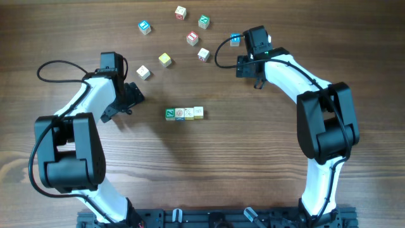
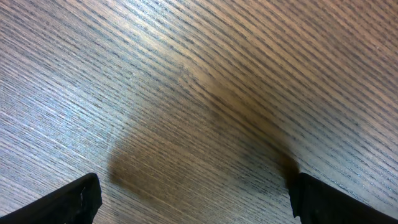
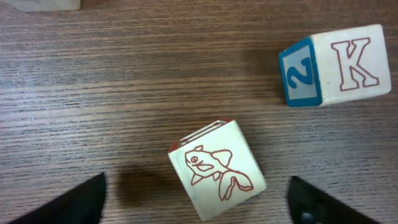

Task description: Form a horizontal line

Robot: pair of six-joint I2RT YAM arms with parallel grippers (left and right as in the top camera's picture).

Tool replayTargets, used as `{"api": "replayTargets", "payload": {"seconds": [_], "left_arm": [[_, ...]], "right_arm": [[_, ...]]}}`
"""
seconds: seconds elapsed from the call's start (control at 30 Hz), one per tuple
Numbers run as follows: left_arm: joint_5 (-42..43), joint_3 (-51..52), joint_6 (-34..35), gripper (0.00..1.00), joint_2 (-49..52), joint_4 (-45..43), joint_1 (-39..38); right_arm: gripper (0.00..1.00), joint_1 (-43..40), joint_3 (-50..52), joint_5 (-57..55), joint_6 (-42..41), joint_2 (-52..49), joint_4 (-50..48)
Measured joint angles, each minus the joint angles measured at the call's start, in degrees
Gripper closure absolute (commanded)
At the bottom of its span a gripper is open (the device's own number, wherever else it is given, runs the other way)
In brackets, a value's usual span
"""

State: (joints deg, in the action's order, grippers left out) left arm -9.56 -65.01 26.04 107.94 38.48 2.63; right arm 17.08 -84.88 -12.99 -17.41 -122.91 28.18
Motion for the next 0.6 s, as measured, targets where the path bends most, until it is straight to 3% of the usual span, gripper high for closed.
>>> {"api": "replayTargets", "payload": {"seconds": [0.03,0.1,0.17,0.3,0.33,0.4,0.43,0.53,0.6], "left_arm": [[0.0,0.0,0.0,0.00,0.0,0.0,0.0],[0.0,0.0,0.0,0.00,0.0,0.0,0.0],[0.0,0.0,0.0,0.00,0.0,0.0,0.0],[0.0,0.0,0.0,0.00,0.0,0.0,0.0],[0.0,0.0,0.0,0.00,0.0,0.0,0.0],[0.0,0.0,0.0,0.00,0.0,0.0,0.0],[0.0,0.0,0.0,0.00,0.0,0.0,0.0],[0.0,0.0,0.0,0.00,0.0,0.0,0.0],[0.0,0.0,0.0,0.00,0.0,0.0,0.0]], "right_arm": [[0.04,0.0,0.0,-0.2,0.8,0.0,-0.5],[0.35,0.0,0.0,-0.3,2.9,0.0,-2.5],[0.50,0.0,0.0,-0.2,5.5,0.0,-3.2],[0.50,0.0,0.0,0.5,7.3,0.0,-2.7],[0.40,0.0,0.0,0.5,7.3,0.0,-2.9],[0.37,0.0,0.0,0.5,7.6,0.0,-4.0],[0.39,0.0,0.0,0.5,7.7,0.0,-4.2],[0.58,0.0,0.0,0.5,7.8,0.0,-5.1],[0.60,0.0,0.0,0.5,8.2,0.0,-5.8]]}}
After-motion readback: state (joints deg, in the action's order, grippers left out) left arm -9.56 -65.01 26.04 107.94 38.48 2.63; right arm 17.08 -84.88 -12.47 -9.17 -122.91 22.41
